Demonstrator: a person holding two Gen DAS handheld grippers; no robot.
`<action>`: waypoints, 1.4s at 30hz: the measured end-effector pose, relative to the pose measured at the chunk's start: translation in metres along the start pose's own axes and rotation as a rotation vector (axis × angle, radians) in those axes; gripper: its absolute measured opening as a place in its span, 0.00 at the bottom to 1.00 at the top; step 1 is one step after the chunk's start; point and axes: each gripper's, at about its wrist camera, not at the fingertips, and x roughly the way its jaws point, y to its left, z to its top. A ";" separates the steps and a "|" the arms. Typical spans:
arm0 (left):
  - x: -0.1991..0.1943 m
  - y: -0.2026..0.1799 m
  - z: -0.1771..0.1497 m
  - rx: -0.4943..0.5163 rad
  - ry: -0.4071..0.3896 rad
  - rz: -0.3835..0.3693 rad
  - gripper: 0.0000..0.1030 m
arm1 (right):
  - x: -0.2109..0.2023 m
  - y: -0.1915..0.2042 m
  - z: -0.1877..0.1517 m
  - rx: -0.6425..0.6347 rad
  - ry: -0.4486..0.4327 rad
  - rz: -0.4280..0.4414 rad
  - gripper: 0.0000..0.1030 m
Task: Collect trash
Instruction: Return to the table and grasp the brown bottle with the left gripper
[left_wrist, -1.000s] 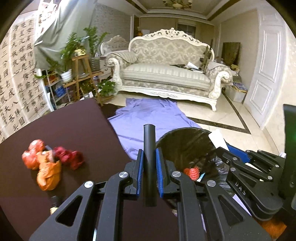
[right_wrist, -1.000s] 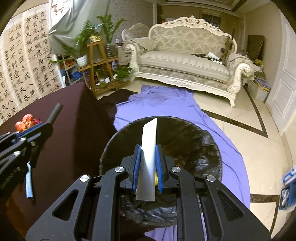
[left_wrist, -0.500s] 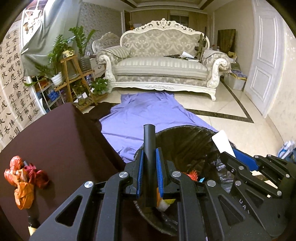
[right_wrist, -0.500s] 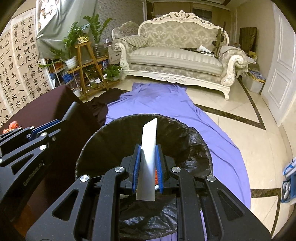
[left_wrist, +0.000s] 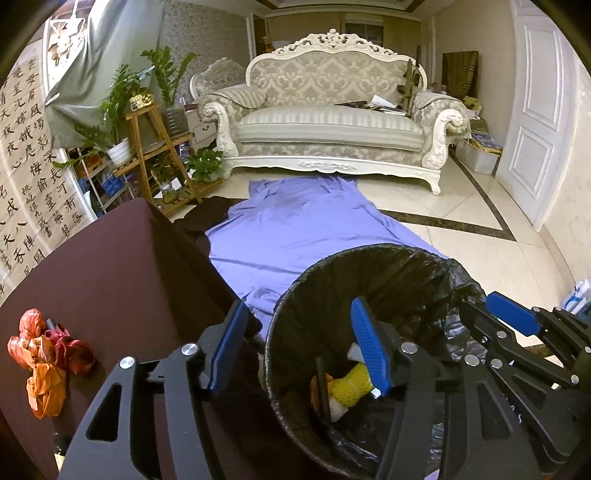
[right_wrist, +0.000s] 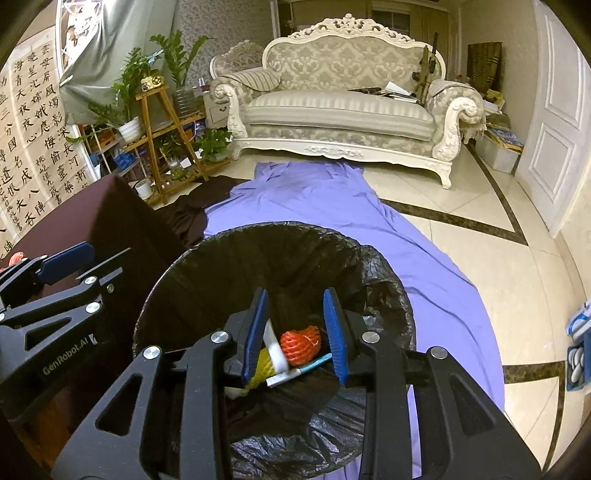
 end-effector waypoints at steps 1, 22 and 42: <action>-0.001 0.000 0.000 -0.002 0.000 0.006 0.57 | 0.000 -0.001 0.000 0.000 0.000 0.001 0.30; -0.064 0.082 -0.032 -0.132 -0.007 0.100 0.61 | -0.032 0.072 -0.014 -0.088 -0.006 0.103 0.39; -0.109 0.165 -0.102 -0.290 0.035 0.239 0.64 | -0.062 0.187 -0.048 -0.281 0.027 0.281 0.39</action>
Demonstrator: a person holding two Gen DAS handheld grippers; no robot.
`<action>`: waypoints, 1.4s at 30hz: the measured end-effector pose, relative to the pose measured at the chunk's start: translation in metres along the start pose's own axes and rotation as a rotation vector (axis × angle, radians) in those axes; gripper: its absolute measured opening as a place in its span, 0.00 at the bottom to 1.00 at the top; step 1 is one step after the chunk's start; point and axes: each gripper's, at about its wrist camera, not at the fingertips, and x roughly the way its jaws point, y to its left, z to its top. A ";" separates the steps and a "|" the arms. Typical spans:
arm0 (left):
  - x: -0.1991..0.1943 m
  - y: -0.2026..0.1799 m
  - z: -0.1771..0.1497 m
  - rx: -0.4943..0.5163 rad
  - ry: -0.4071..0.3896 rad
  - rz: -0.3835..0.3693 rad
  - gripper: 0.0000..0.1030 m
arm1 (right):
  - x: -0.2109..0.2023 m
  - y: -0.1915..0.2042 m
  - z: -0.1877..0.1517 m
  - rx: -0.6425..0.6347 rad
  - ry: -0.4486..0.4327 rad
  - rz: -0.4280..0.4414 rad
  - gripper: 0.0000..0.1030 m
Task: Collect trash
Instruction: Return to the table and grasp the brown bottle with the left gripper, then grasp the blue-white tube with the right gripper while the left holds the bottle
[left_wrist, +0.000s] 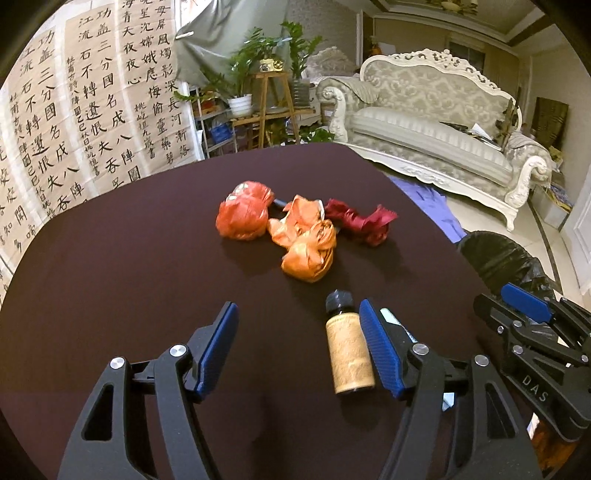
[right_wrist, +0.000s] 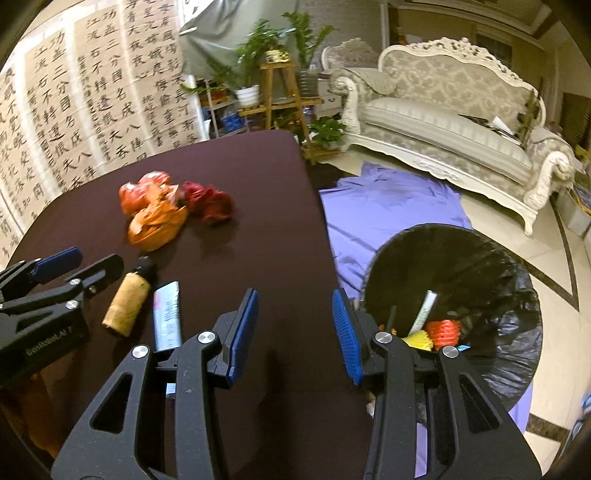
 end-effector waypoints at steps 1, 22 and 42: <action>0.002 -0.001 0.000 0.001 0.004 -0.003 0.64 | -0.001 0.002 0.000 -0.004 0.001 0.000 0.39; 0.010 0.005 -0.017 0.024 0.073 -0.069 0.24 | 0.002 0.030 -0.005 -0.055 0.024 0.042 0.40; -0.006 0.042 -0.037 -0.058 0.075 -0.029 0.24 | 0.007 0.071 -0.019 -0.164 0.078 0.083 0.45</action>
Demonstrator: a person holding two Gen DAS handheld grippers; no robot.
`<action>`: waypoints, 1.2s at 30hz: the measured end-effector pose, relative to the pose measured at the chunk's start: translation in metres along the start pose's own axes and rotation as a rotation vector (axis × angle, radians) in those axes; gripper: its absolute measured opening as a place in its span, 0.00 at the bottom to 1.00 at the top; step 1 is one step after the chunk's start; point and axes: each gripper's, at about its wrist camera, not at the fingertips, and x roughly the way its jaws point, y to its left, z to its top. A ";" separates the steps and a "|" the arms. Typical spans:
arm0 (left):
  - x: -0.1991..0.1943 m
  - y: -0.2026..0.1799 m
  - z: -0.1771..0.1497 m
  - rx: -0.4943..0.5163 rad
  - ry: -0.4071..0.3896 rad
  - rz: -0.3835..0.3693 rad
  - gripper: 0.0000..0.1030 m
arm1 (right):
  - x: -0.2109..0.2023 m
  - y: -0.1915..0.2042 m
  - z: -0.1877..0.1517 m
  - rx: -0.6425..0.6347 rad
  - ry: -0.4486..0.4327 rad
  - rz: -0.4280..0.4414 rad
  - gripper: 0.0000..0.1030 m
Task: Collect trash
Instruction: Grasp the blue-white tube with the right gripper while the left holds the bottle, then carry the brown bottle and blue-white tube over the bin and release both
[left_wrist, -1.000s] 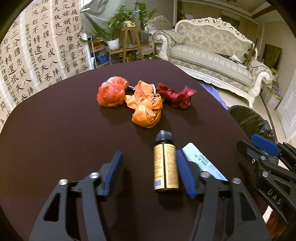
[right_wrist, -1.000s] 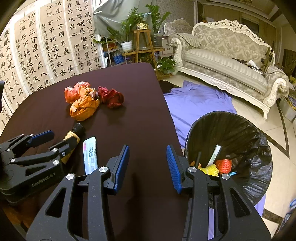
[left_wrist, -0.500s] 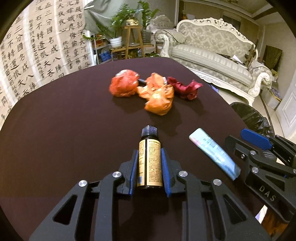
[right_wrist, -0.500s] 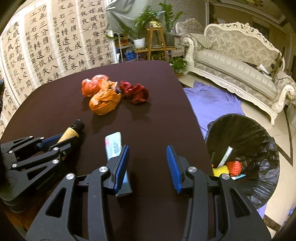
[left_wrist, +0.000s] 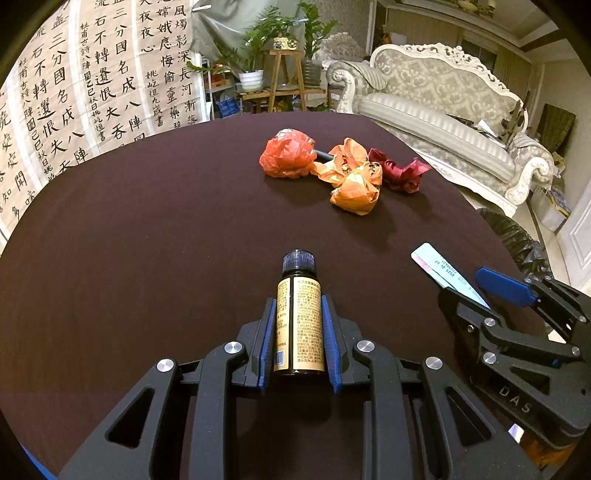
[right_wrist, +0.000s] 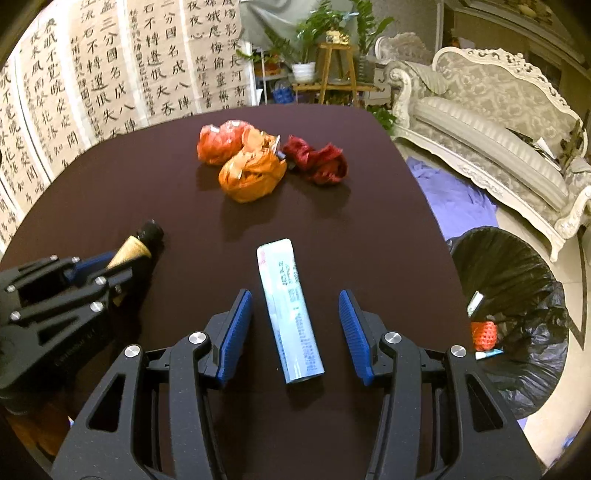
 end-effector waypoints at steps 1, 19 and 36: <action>0.000 0.000 0.000 -0.002 0.000 -0.001 0.24 | 0.000 0.000 0.000 -0.002 0.000 -0.002 0.43; -0.006 -0.001 0.010 -0.011 -0.035 -0.015 0.24 | -0.008 -0.015 0.003 0.040 -0.037 -0.012 0.18; -0.003 -0.074 0.049 0.114 -0.114 -0.140 0.24 | -0.033 -0.095 0.012 0.184 -0.118 -0.156 0.18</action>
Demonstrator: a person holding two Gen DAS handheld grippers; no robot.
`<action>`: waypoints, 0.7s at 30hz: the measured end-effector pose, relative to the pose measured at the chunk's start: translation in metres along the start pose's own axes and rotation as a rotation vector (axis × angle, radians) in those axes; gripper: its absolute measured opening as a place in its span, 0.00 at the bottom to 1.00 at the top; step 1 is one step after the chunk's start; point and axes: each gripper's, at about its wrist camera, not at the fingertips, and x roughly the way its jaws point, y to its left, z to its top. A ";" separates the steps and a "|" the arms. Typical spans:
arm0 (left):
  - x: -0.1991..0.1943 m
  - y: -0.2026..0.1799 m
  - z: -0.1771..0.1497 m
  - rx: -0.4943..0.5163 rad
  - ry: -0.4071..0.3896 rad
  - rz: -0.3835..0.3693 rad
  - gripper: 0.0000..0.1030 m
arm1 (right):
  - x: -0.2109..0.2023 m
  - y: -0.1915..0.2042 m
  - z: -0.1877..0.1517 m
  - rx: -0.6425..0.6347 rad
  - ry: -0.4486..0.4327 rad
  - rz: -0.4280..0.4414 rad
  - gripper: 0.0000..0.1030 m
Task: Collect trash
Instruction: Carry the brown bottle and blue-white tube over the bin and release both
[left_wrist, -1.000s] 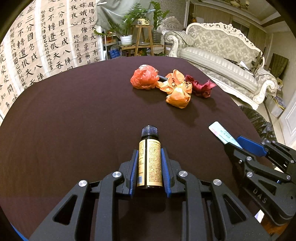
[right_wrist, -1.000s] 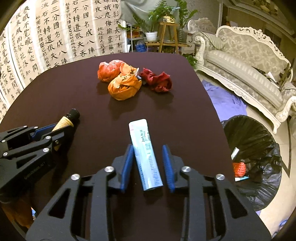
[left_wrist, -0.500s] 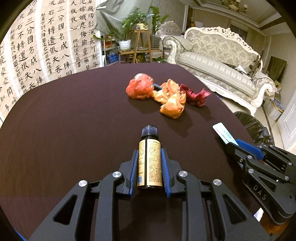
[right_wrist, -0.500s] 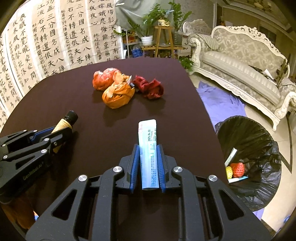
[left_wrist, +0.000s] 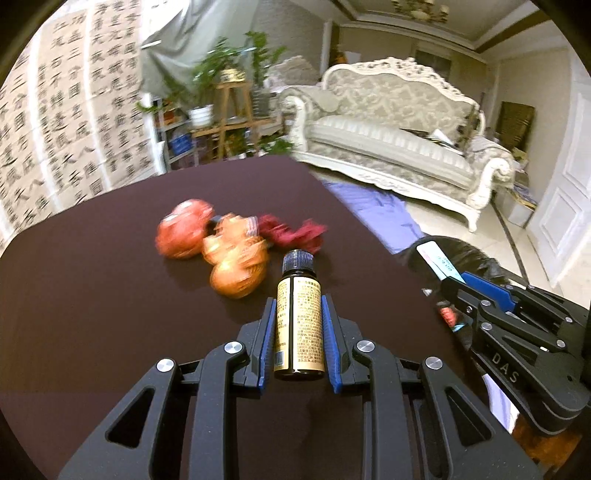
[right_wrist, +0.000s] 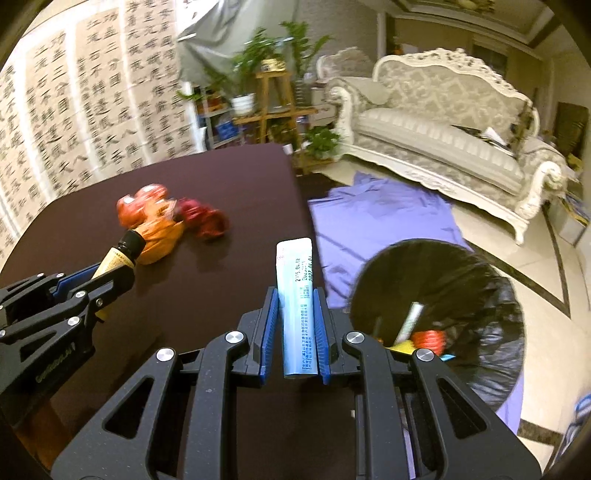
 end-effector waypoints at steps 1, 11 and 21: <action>0.002 -0.008 0.004 0.012 -0.003 -0.013 0.24 | 0.000 -0.009 0.001 0.013 -0.004 -0.018 0.18; 0.030 -0.079 0.029 0.126 -0.031 -0.111 0.24 | -0.003 -0.077 0.006 0.114 -0.036 -0.156 0.18; 0.069 -0.126 0.041 0.178 0.007 -0.137 0.24 | 0.004 -0.124 0.002 0.174 -0.043 -0.230 0.19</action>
